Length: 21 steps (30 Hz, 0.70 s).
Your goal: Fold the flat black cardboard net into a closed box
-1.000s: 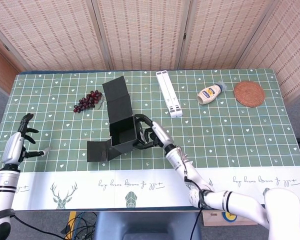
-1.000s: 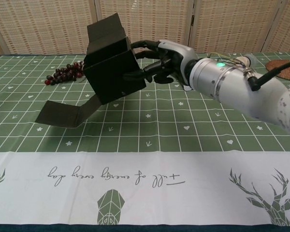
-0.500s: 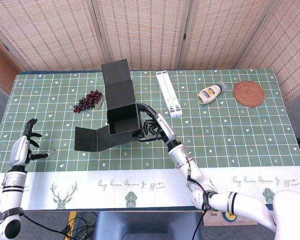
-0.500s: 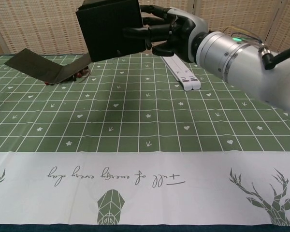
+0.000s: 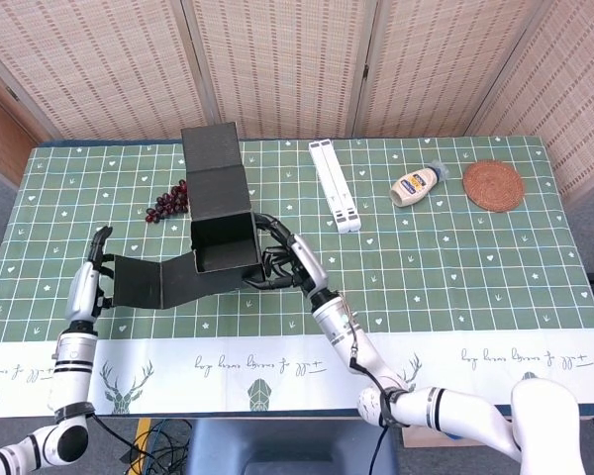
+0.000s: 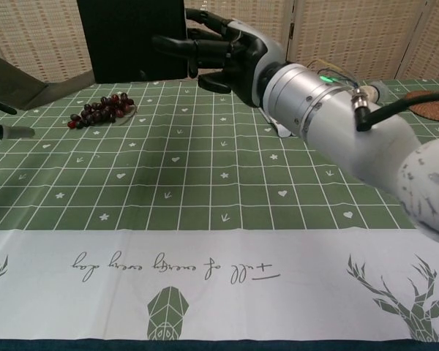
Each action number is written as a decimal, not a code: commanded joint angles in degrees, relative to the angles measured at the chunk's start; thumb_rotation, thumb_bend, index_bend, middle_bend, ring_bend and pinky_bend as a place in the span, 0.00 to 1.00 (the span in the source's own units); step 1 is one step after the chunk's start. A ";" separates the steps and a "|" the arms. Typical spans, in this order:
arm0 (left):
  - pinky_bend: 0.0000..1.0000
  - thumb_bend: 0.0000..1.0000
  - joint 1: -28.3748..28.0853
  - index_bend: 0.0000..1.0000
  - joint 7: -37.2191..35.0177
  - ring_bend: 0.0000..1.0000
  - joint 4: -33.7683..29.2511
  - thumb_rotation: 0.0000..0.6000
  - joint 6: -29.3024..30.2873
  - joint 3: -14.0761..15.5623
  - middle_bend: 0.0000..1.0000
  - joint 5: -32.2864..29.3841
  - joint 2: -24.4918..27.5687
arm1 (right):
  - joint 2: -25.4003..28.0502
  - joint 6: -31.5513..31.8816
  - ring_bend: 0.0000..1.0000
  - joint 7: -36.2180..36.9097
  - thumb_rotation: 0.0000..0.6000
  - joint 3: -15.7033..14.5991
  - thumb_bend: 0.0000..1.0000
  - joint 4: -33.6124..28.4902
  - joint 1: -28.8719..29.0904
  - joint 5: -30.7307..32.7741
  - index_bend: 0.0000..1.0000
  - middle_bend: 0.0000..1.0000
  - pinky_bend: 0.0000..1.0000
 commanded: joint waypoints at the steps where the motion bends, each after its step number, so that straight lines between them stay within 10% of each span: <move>1: 0.50 0.12 -0.54 0.00 -0.27 0.31 -1.02 1.00 1.21 -1.09 0.00 0.70 -1.25 | -2.45 1.05 0.74 1.14 1.00 -0.47 0.15 2.51 1.08 -1.05 0.15 0.35 1.00; 21: 0.50 0.12 0.67 0.00 -2.18 0.31 -7.64 1.00 2.68 -1.94 0.00 3.92 1.05 | -8.72 3.25 0.74 1.85 1.00 -4.42 0.17 12.18 4.01 -6.12 0.16 0.35 1.00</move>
